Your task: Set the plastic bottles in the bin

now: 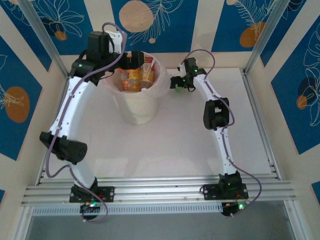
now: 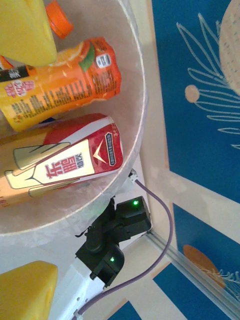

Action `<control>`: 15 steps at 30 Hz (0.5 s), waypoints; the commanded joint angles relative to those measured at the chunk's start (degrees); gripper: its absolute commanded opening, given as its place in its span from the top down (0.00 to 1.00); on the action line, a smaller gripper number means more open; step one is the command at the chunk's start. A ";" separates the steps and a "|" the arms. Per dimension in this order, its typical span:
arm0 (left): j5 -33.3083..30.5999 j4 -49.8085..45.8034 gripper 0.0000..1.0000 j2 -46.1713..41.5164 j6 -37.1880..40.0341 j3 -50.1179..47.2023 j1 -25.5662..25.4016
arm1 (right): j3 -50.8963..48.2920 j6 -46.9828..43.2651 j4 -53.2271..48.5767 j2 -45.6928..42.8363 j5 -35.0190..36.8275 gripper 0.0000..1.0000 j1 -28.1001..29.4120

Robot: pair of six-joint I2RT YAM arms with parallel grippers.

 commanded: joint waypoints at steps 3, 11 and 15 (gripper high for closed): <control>-5.95 3.56 0.00 -7.85 -0.99 -6.33 0.29 | 2.45 -0.11 -1.56 0.78 -2.36 0.03 0.05; -11.83 6.43 0.00 -17.21 -2.72 -16.34 0.56 | 3.76 0.96 -3.95 1.57 -4.64 0.12 0.08; -13.15 7.36 0.00 -19.68 -2.86 -18.03 0.75 | 3.78 2.96 -7.04 1.50 -5.46 0.20 0.18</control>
